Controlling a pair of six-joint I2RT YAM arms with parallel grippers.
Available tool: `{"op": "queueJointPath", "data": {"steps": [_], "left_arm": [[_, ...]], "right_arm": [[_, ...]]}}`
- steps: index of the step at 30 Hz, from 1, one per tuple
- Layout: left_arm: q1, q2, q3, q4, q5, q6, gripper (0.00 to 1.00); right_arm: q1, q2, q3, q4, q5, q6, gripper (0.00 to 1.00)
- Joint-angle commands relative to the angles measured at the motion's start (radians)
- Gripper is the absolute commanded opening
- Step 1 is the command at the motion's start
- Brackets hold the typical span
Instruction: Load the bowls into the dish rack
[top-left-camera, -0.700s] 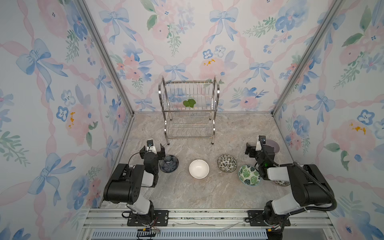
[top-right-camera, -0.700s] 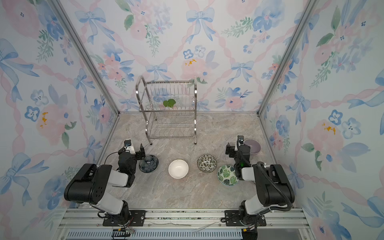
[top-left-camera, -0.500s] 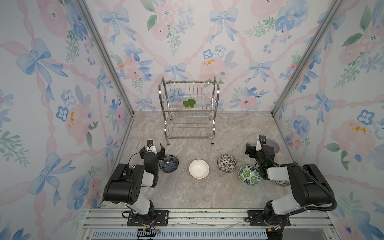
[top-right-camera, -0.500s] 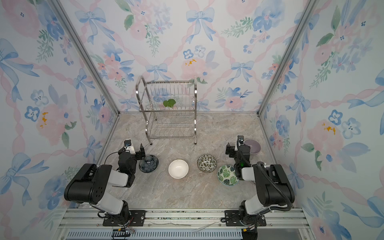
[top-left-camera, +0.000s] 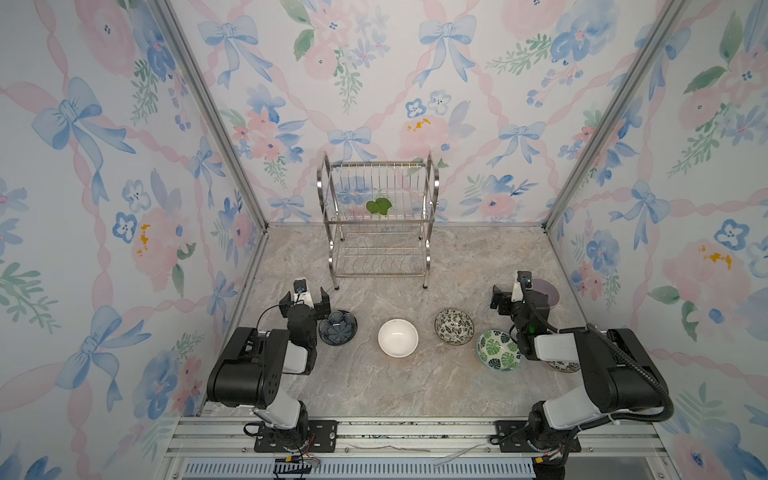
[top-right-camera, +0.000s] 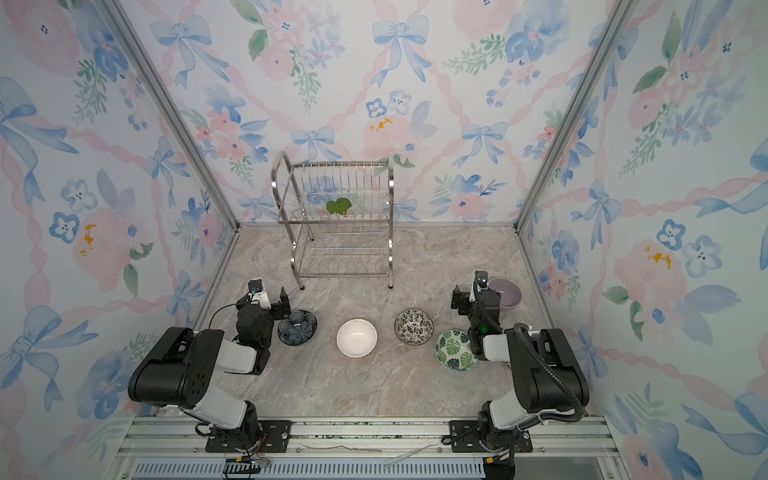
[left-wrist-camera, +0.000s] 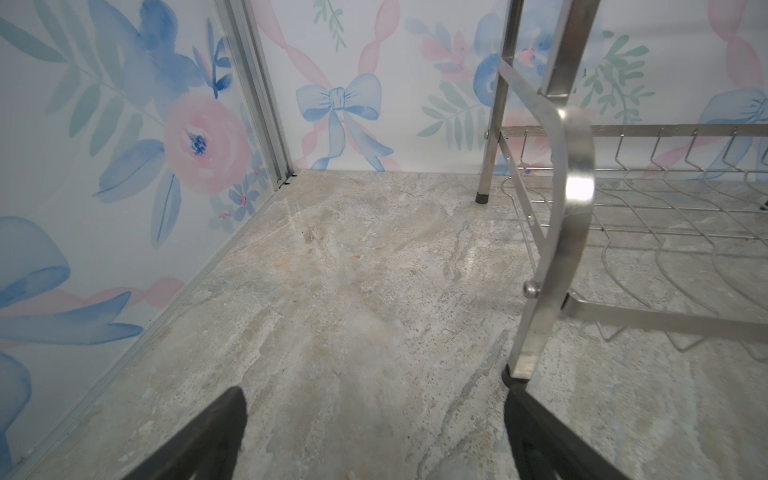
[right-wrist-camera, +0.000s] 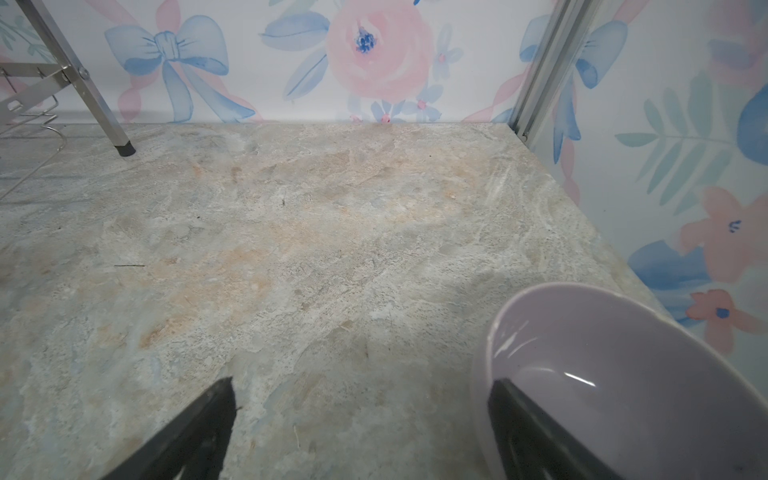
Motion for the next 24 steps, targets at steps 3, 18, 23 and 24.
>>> {"op": "queueJointPath", "data": {"steps": [3,18,23,24], "left_arm": [[0.003,-0.016,0.000,-0.012,0.009,-0.006,0.98],[0.003,-0.045,0.013,-0.060,-0.051,-0.030,0.98],[-0.021,-0.088,0.022,-0.074,-0.093,0.004,0.98],[-0.044,-0.135,0.055,-0.168,-0.187,-0.001,0.98]], "right_arm": [[0.005,0.008,0.012,0.009,0.010,-0.011,0.97],[0.020,-0.088,0.016,-0.078,0.171,0.023,0.96],[0.019,-0.258,0.010,-0.224,0.299,0.069,0.97],[0.019,-0.303,0.006,-0.252,0.317,0.092,0.97]]}}
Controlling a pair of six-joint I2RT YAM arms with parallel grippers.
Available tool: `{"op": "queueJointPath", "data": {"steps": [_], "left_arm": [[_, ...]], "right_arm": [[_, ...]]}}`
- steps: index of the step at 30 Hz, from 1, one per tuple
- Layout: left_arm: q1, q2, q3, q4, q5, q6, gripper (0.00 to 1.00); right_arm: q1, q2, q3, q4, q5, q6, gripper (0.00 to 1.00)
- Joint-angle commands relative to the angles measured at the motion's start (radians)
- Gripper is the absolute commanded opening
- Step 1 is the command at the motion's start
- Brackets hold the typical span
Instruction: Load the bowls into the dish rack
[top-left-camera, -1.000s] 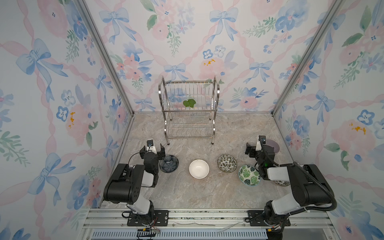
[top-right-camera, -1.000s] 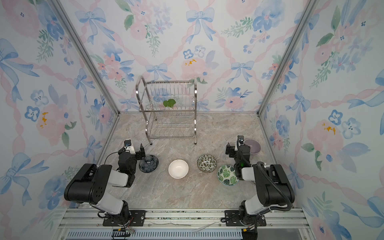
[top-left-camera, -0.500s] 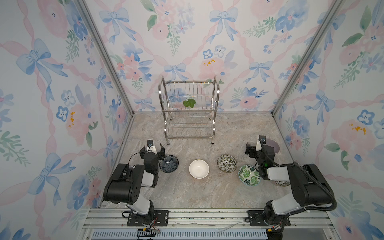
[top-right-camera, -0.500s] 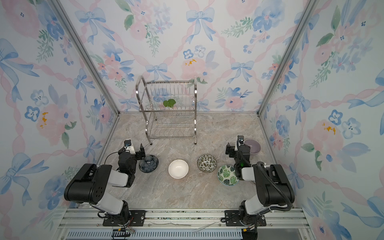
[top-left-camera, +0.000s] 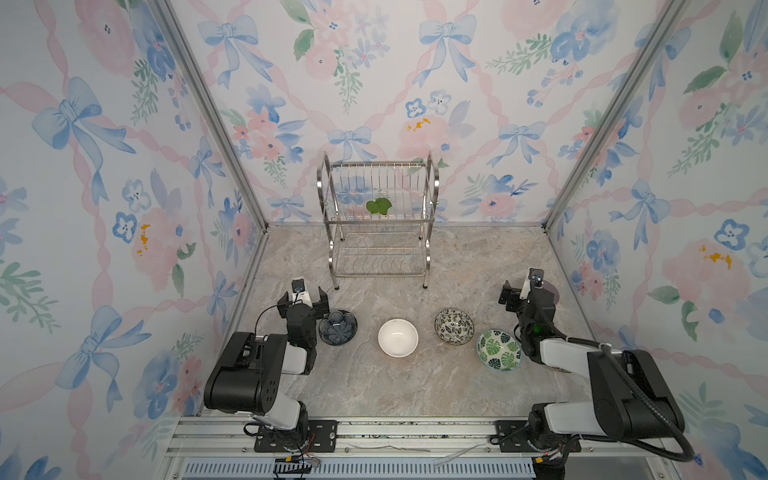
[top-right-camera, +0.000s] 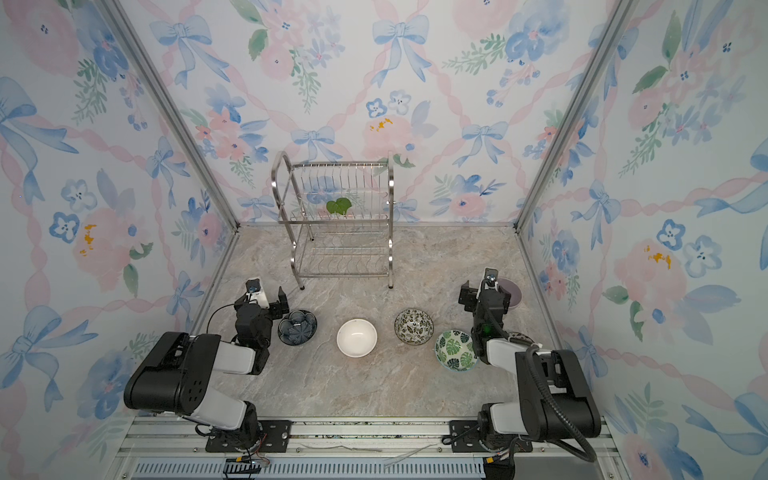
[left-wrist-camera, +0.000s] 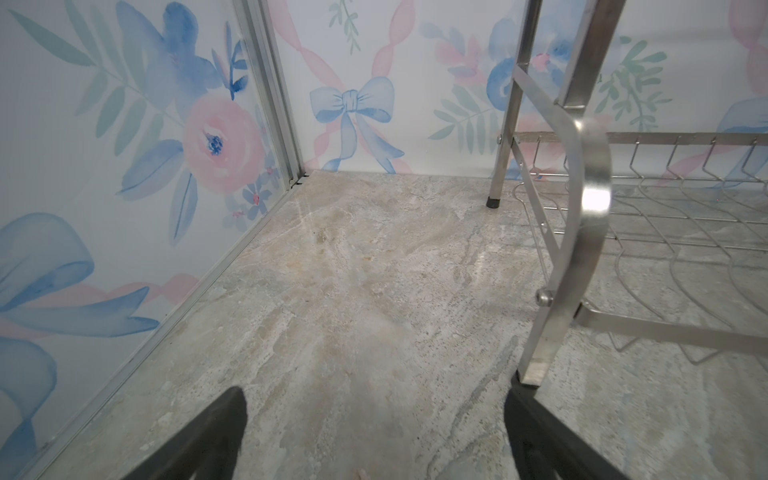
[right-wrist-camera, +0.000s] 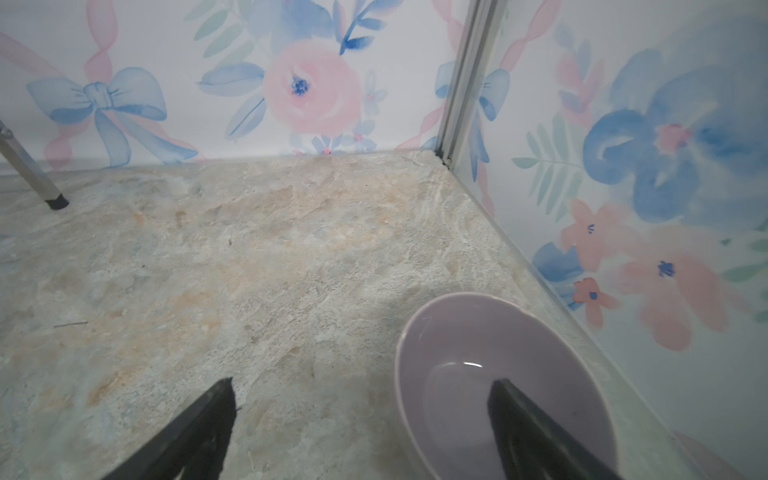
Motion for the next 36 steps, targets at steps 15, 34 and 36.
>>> {"op": "queueJointPath", "data": {"steps": [15,34,36], "left_arm": [[0.003,-0.368,0.251,-0.757,0.048,-0.677,0.98],[-0.310,-0.439,0.314,-0.855,0.289,-0.601,0.98],[-0.344,-0.414,0.332,-0.854,0.281,-0.597,0.98]], "right_arm": [[0.130,-0.318,0.125,-0.426,-0.037,0.234,0.97],[0.596,0.423,0.771,-0.519,0.081,0.254,0.97],[0.597,0.461,0.793,-0.504,0.089,0.259,1.00]]}}
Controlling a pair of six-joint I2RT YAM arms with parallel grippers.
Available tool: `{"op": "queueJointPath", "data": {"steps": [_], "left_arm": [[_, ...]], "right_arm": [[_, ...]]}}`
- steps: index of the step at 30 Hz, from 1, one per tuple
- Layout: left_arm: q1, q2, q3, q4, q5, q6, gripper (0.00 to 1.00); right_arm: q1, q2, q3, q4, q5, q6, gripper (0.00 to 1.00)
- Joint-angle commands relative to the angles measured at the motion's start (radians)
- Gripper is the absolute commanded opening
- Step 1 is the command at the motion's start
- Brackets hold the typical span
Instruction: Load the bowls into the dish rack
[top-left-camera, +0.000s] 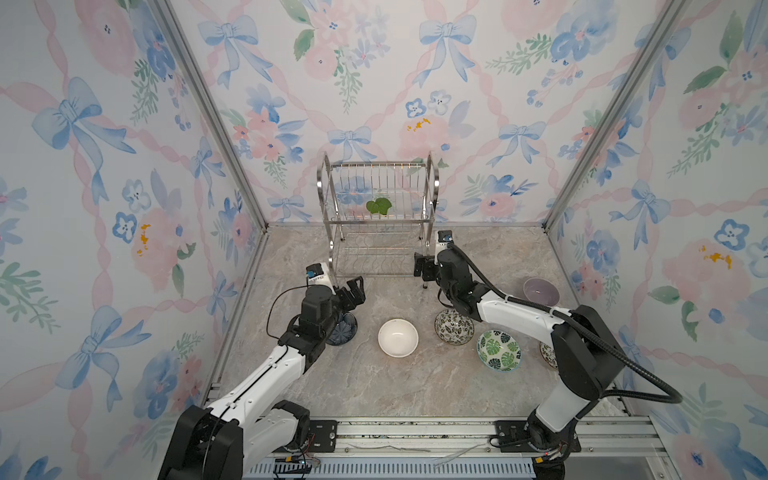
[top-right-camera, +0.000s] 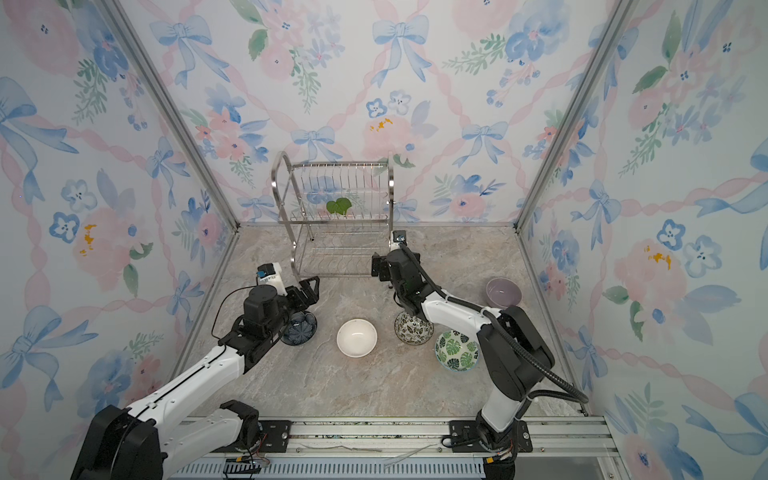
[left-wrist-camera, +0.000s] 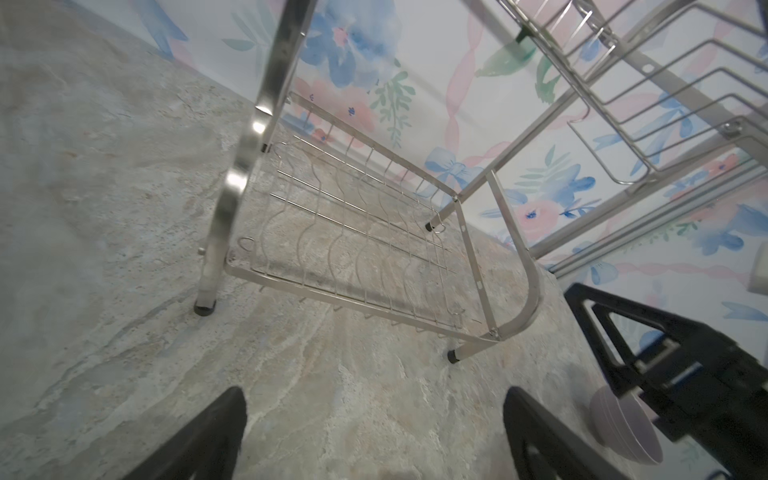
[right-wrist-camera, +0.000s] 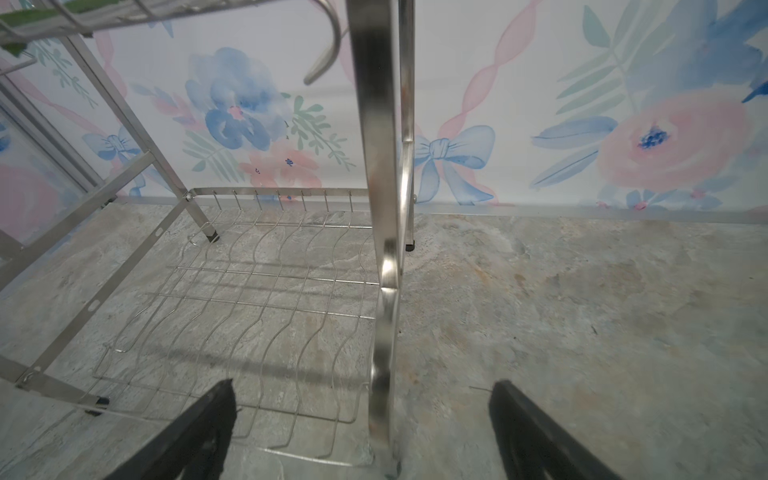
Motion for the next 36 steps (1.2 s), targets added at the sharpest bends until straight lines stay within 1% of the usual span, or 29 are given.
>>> {"op": "queueJointPath", "data": {"steps": [1,4,6,7,9,11,13,16,18,20,21,25,28,31,33,36], "left_arm": [[-0.047,0.034,0.048,-0.005,-0.003,0.028,0.98],[-0.053,0.056,0.053,-0.005,-0.083,-0.071,0.98],[-0.049,0.063,0.048,-0.005,-0.142,-0.080,0.98],[-0.038,0.067,0.050,-0.005,-0.154,-0.068,0.98],[-0.008,0.067,0.048,-0.005,-0.129,-0.037,0.98],[0.017,0.066,0.042,-0.005,-0.118,-0.059,0.98],[0.047,0.071,0.043,-0.002,-0.063,-0.060,0.98],[0.080,0.083,0.061,-0.004,0.018,-0.062,0.98],[0.086,0.094,0.074,-0.004,0.070,-0.053,0.98],[0.069,0.094,0.089,-0.017,0.085,-0.042,0.98],[0.052,0.094,0.107,-0.040,0.071,-0.028,0.98],[-0.038,0.101,0.192,-0.142,-0.017,0.063,0.98],[-0.079,0.121,0.261,-0.189,-0.035,0.091,0.98],[-0.120,0.121,0.279,-0.195,-0.064,0.113,0.98],[-0.154,0.119,0.284,-0.196,-0.105,0.141,0.98],[-0.193,0.114,0.300,-0.200,-0.108,0.182,0.98]], "right_arm": [[0.007,0.057,0.042,-0.066,0.032,0.024,0.98],[0.007,0.107,0.077,-0.062,0.033,0.026,0.94],[0.007,0.133,0.097,-0.065,0.032,0.030,0.94],[0.006,0.147,0.106,-0.063,0.031,0.028,0.93],[0.005,0.167,0.125,-0.066,0.030,0.025,0.90],[0.006,0.183,0.137,-0.066,0.029,0.019,0.87],[0.005,0.202,0.151,-0.063,0.028,0.010,0.77],[0.001,0.225,0.173,-0.069,0.027,-0.002,0.67],[-0.004,0.233,0.182,-0.072,0.028,-0.013,0.60],[-0.013,0.238,0.185,-0.073,0.030,-0.017,0.54],[-0.018,0.237,0.182,-0.071,0.027,-0.017,0.52],[-0.035,0.233,0.175,-0.065,0.018,-0.034,0.36],[-0.054,0.221,0.166,-0.074,-0.016,-0.033,0.26],[-0.072,0.183,0.129,-0.071,-0.021,-0.035,0.17],[-0.088,0.147,0.094,-0.061,-0.022,-0.051,0.15],[-0.123,0.097,0.043,-0.055,-0.046,-0.074,0.13]]}}
